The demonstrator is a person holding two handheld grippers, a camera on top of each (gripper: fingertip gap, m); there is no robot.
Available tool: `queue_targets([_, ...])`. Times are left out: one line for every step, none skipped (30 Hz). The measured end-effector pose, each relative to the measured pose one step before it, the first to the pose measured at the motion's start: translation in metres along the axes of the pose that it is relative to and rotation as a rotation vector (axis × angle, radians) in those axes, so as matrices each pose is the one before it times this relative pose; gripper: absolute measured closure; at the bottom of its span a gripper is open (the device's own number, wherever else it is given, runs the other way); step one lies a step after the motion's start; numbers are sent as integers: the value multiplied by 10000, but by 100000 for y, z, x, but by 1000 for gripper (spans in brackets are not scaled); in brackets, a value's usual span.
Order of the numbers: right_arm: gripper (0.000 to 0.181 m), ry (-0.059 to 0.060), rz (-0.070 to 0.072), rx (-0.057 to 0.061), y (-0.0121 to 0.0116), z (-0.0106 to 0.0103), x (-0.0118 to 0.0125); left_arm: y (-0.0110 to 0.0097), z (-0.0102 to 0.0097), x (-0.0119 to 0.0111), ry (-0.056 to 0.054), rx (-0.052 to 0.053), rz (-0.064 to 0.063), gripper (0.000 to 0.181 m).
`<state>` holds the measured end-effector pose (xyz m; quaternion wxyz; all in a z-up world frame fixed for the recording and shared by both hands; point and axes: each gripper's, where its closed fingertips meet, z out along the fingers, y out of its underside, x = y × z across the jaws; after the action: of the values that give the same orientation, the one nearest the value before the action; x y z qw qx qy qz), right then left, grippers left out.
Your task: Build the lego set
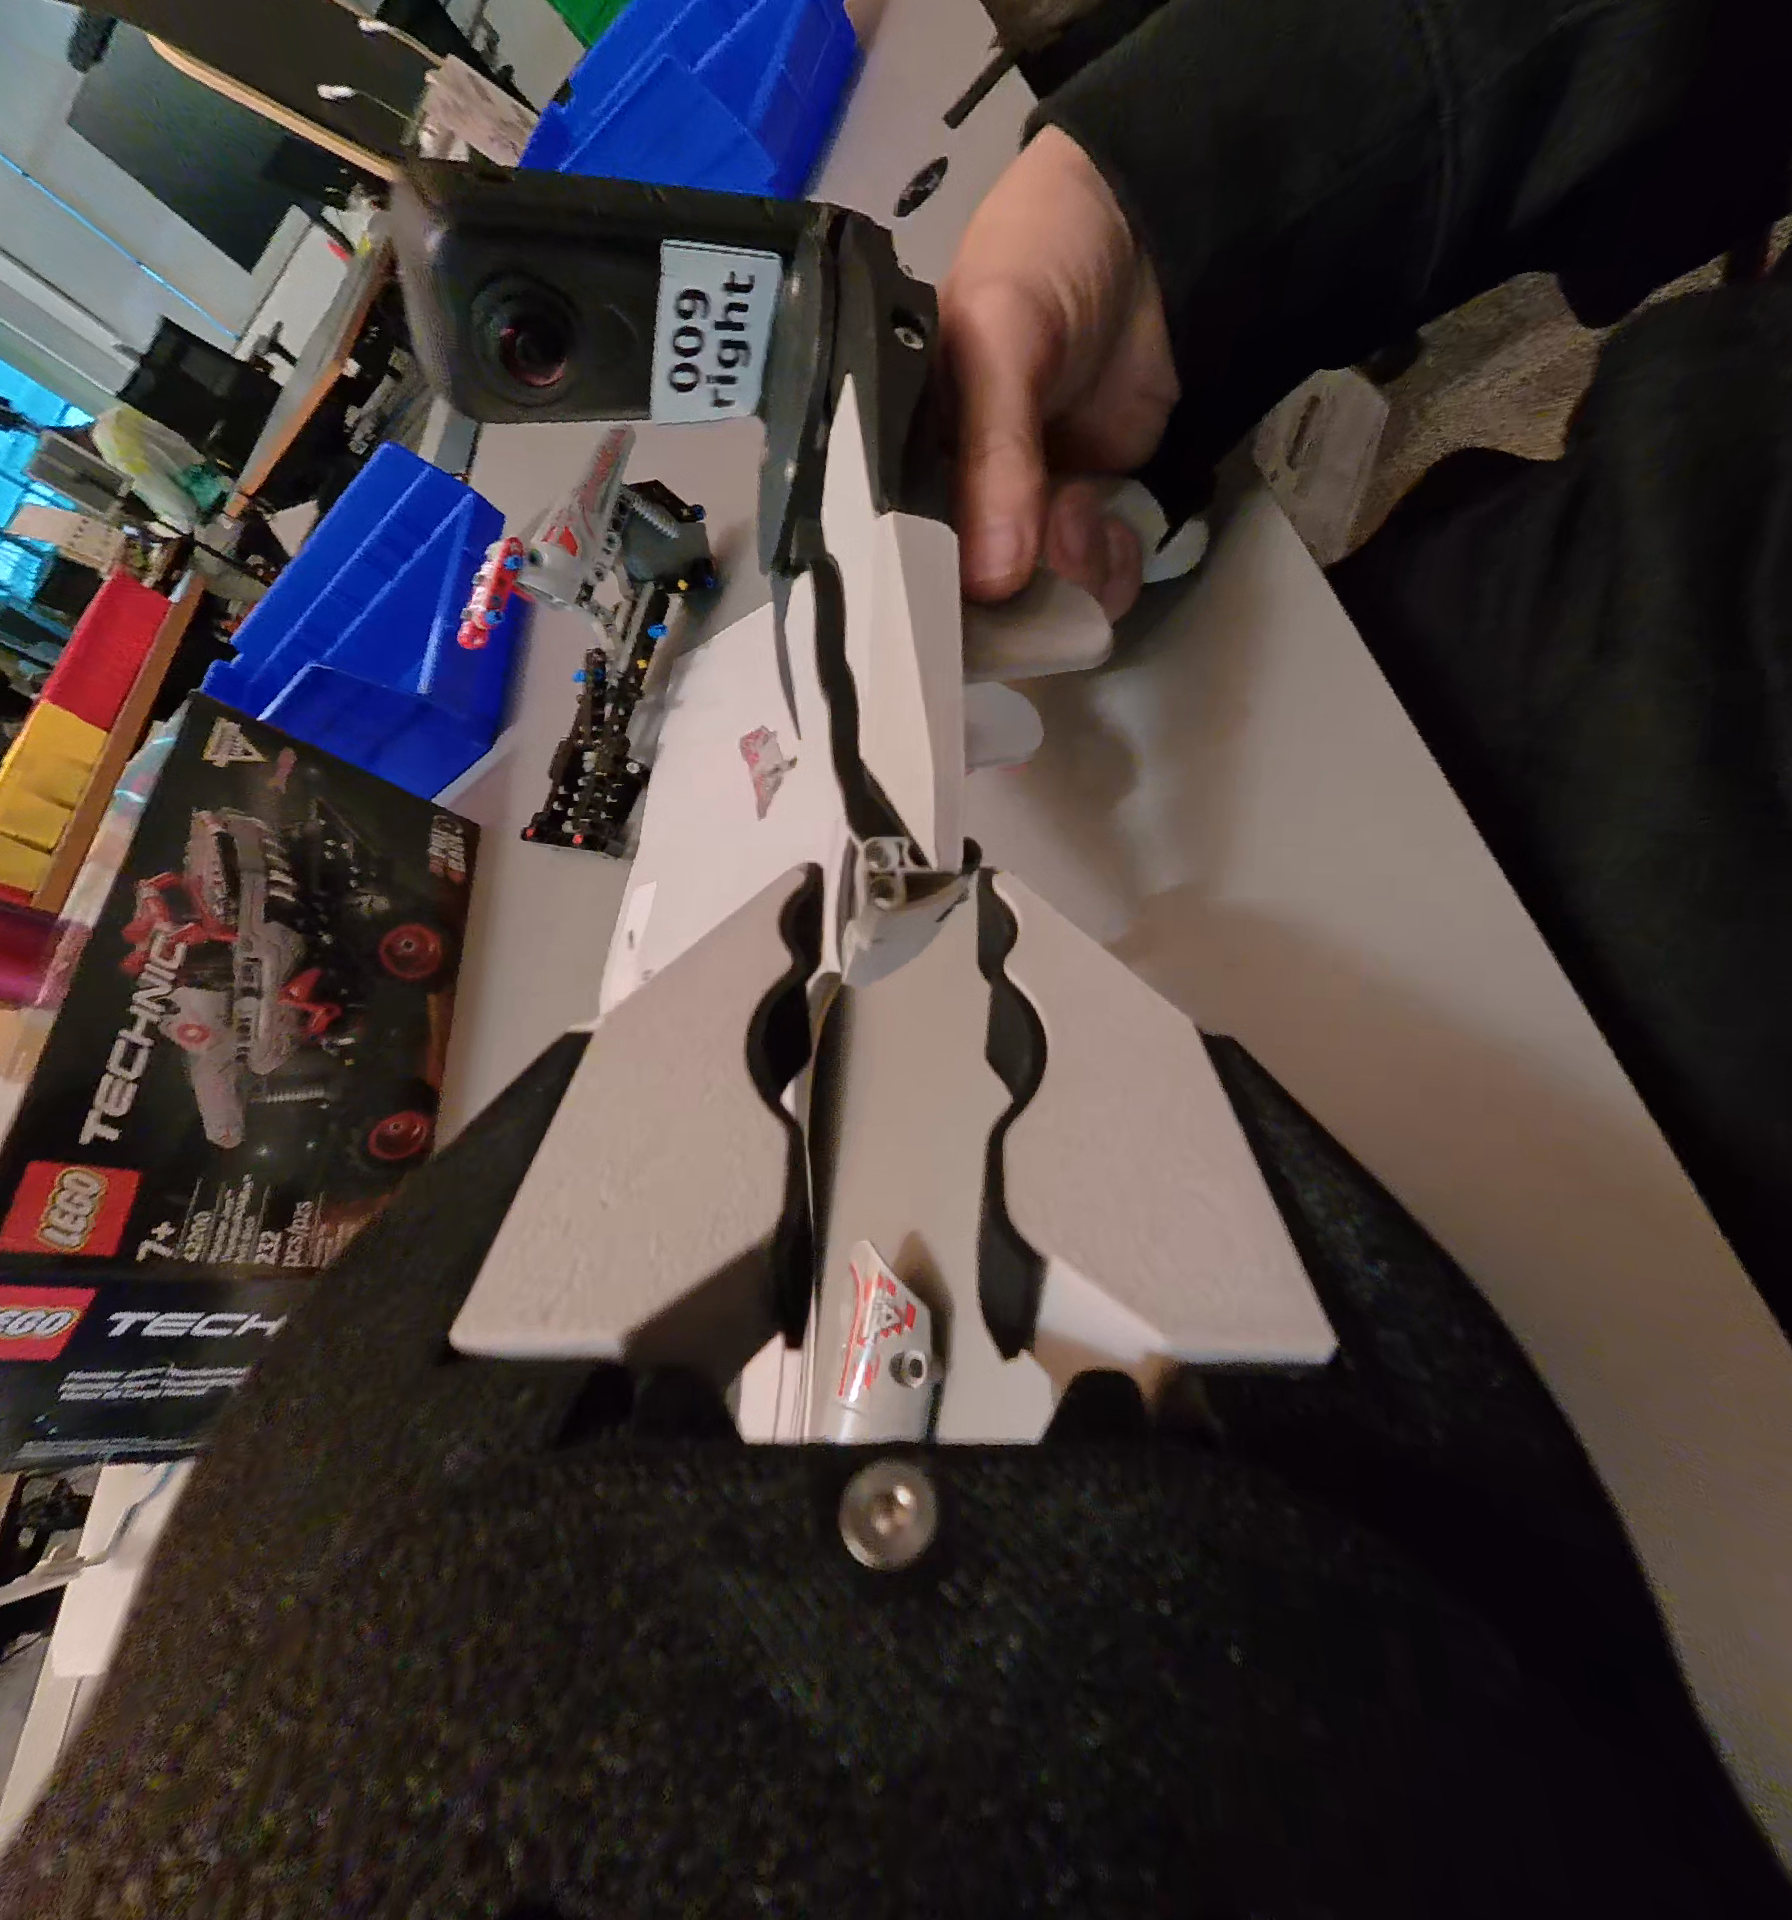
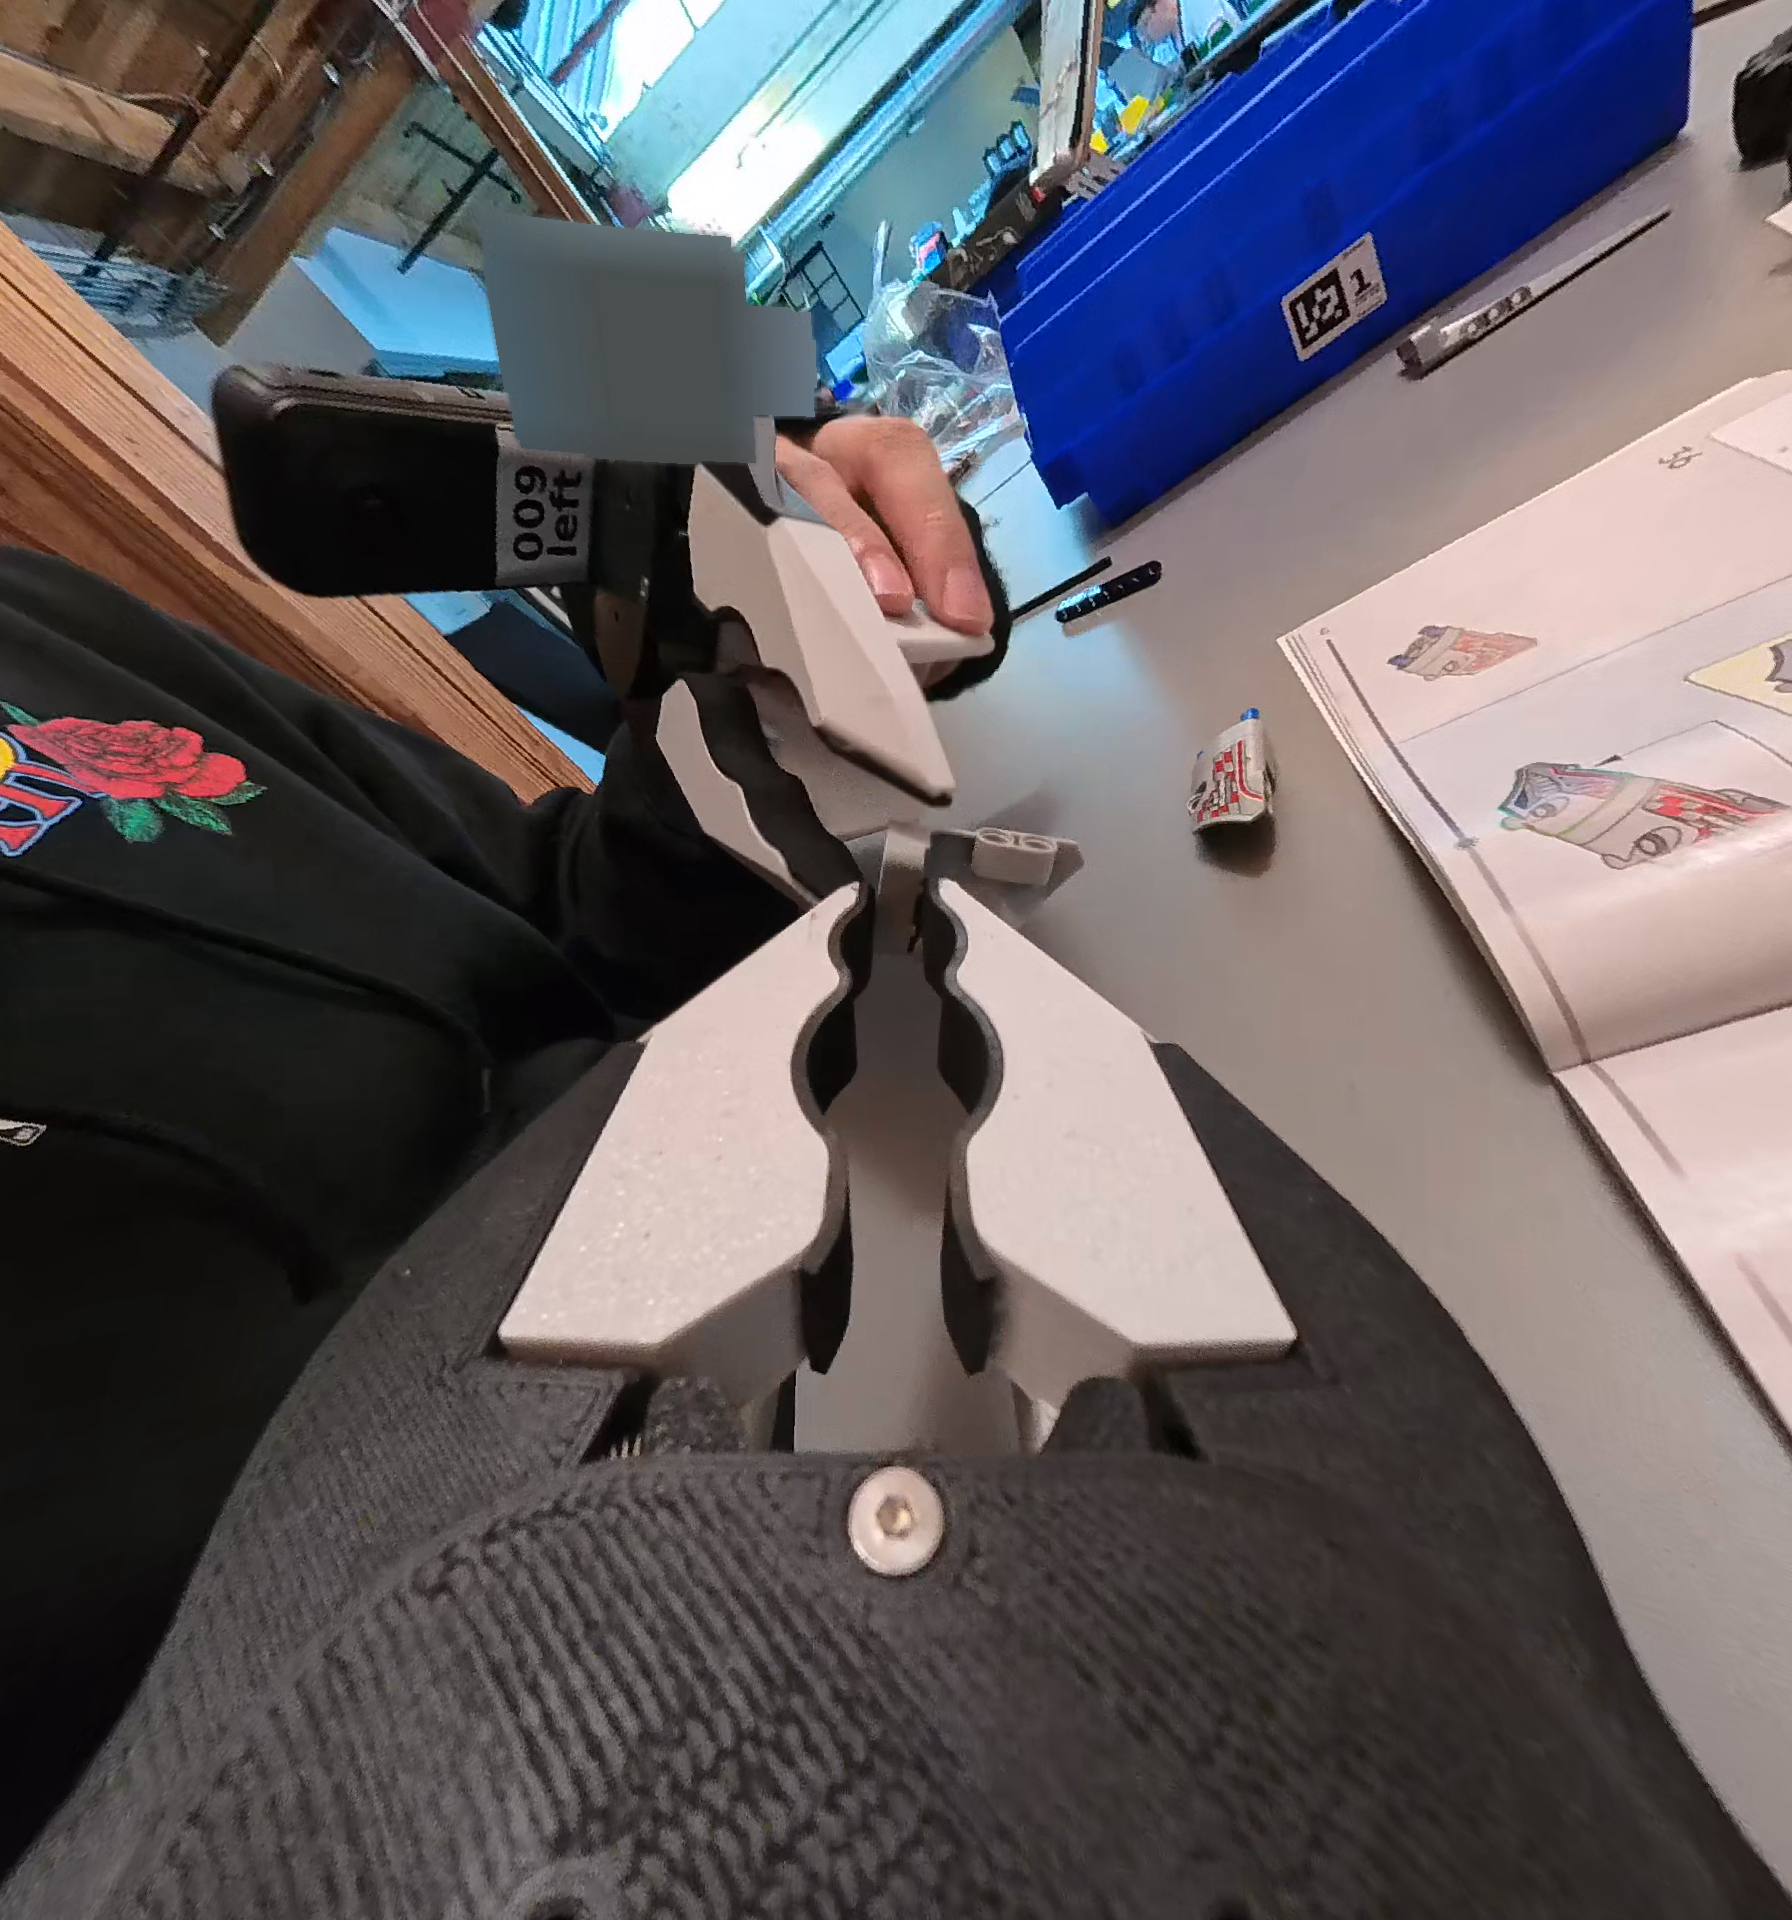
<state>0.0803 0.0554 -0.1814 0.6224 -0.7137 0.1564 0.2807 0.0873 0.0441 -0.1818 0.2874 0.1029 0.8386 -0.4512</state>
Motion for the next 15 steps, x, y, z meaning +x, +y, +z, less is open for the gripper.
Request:
queue_targets([175,-62,-3,108,-145,-131,-70,-73,-103,-172,-82,73,-54,153])
queue_targets([175,-51,39,64,-86,-109,-22,-33,-167,-96,-4,63,-97,152])
queue_targets([175,-145,46,43,-42,-93,-152,50,-207,-210,-49,20,-137,151])
queue_targets([175,-299,73,108,-123,-74,-385,134,-238,-352,-119,-11,-171,150])
queue_targets([175,-472,132,223,-268,-66,-620,120,-203,-254,-48,9,-205,149])
queue_targets([175,-542,203,320,-416,-55,-697,2,-147,-13,84,78,-225,149])
queue_targets([175,-570,203,343,-438,-42,-712,-211,-62,92,117,189,-195,147])
queue_targets([175,-467,220,298,-358,4,-545,-478,24,127,78,306,-122,146])
queue_targets([175,-296,229,253,-279,32,-279,-644,96,121,39,357,-52,146])
queue_targets([175,-225,210,235,-256,43,-163,-650,144,115,11,306,2,146])
queue_targets([175,-290,178,267,-309,38,-271,-475,170,96,-9,197,55,147])
queue_targets([175,-323,185,274,-317,26,-383,-283,158,-46,-99,103,93,148])
queue_targets([175,-241,159,184,-212,36,-287,-110,110,-255,-232,33,112,148])
queue_targets([175,-138,105,124,-137,38,-165,40,71,-301,-238,-34,113,153])
queue_targets([175,-120,80,131,-154,46,-129,85,43,-267,-197,-49,104,155])
